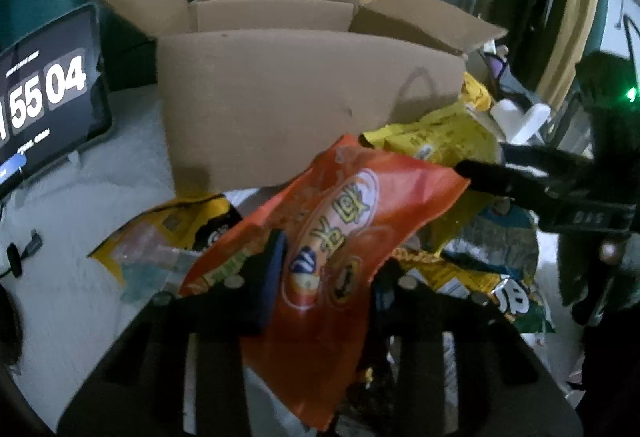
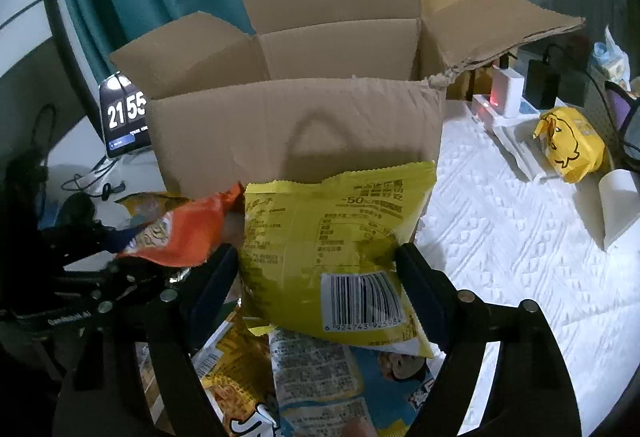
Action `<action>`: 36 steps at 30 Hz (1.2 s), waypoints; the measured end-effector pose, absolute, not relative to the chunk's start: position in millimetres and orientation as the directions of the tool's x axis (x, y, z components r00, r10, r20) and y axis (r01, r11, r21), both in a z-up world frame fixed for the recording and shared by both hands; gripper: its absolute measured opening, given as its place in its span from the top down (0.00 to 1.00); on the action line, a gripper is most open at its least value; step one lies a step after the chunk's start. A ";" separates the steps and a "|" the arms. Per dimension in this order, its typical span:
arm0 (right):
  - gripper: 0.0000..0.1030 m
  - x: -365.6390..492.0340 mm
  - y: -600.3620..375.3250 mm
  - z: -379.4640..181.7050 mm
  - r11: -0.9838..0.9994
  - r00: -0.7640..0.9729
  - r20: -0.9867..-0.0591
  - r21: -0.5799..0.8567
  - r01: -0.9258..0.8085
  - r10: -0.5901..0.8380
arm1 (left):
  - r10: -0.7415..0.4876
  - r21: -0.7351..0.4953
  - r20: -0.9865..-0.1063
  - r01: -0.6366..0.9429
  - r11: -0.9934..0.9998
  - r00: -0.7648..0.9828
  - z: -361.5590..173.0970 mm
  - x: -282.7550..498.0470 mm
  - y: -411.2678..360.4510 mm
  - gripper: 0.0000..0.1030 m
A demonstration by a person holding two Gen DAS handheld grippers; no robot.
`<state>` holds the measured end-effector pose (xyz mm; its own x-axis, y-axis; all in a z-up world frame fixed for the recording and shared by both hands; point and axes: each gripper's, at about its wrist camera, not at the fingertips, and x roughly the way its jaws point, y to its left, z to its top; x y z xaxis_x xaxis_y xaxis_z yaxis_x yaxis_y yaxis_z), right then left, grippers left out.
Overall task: Organize snacks
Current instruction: 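Grasp the orange chip bag with left tool while right tool grasps yellow chip bag, then lower both chip bags into the box and open both tools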
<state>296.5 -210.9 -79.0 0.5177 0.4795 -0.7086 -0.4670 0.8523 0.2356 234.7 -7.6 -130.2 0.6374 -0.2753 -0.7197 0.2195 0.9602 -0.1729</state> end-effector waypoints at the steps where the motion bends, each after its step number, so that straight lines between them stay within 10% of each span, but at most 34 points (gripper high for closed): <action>1: 0.20 296.2 -210.1 -79.4 0.853 0.521 -0.708 0.229 -0.468 0.477 | -0.277 -0.179 -0.715 0.215 0.960 0.642 -129.0 233.3 -5.7 0.64; 6: 0.49 291.7 -206.2 -74.5 0.863 0.544 -0.707 0.192 -0.468 0.452 | -0.279 -0.195 -0.675 0.200 0.960 0.683 -114.5 222.9 8.7 0.65; 36: 0.50 305.5 -217.1 31.1 0.859 0.716 -0.504 0.113 -0.500 0.483 | -0.231 -0.119 -0.464 0.198 0.973 0.855 -8.3 241.9 22.9 0.65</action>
